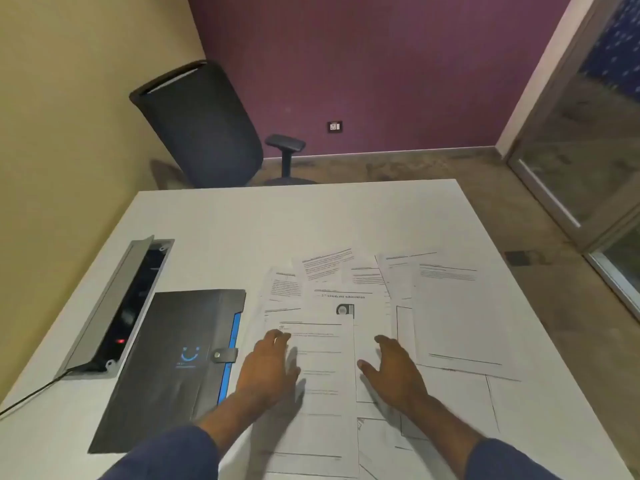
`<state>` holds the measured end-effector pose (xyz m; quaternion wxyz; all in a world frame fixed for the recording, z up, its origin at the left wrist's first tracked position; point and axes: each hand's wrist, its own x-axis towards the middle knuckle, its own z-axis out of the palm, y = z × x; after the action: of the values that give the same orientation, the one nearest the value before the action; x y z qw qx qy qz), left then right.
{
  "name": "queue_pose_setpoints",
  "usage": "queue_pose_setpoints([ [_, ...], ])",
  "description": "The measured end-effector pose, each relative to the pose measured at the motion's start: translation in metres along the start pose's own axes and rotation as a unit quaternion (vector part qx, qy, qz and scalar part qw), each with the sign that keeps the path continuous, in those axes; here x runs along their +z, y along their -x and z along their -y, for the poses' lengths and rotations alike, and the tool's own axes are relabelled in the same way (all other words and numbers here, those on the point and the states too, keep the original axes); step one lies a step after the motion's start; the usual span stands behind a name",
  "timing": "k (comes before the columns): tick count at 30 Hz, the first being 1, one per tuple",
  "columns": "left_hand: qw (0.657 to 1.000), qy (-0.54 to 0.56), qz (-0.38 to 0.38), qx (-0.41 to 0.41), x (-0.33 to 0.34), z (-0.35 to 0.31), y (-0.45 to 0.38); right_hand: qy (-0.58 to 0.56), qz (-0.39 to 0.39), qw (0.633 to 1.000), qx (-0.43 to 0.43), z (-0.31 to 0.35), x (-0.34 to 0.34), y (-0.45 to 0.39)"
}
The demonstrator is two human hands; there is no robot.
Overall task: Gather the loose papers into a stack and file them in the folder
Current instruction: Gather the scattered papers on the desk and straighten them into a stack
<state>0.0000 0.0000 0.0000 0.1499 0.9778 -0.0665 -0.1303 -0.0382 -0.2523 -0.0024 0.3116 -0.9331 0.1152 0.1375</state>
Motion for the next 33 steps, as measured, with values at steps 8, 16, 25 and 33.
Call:
queue_pose_setpoints([
  [8, 0.981, 0.032, 0.072, -0.175, 0.025, 0.01, 0.007, -0.114, 0.083, 0.985, 0.104, -0.006, 0.049, -0.003],
  [16, 0.963, 0.16, 0.044, -0.215, 0.032, 0.008, -0.003, -0.188, 0.078, 0.967, 0.152, 0.003, 0.068, -0.021],
  [25, 0.948, 0.282, 0.021, -0.146, 0.031, 0.002, -0.018, -0.231, -0.002, 0.966, 0.112, -0.001, 0.063, -0.023],
  [33, 0.956, 0.253, -0.015, -0.15, 0.042, -0.011, -0.028, 0.068, -0.05, 0.982, 0.171, -0.011, 0.048, -0.025],
])
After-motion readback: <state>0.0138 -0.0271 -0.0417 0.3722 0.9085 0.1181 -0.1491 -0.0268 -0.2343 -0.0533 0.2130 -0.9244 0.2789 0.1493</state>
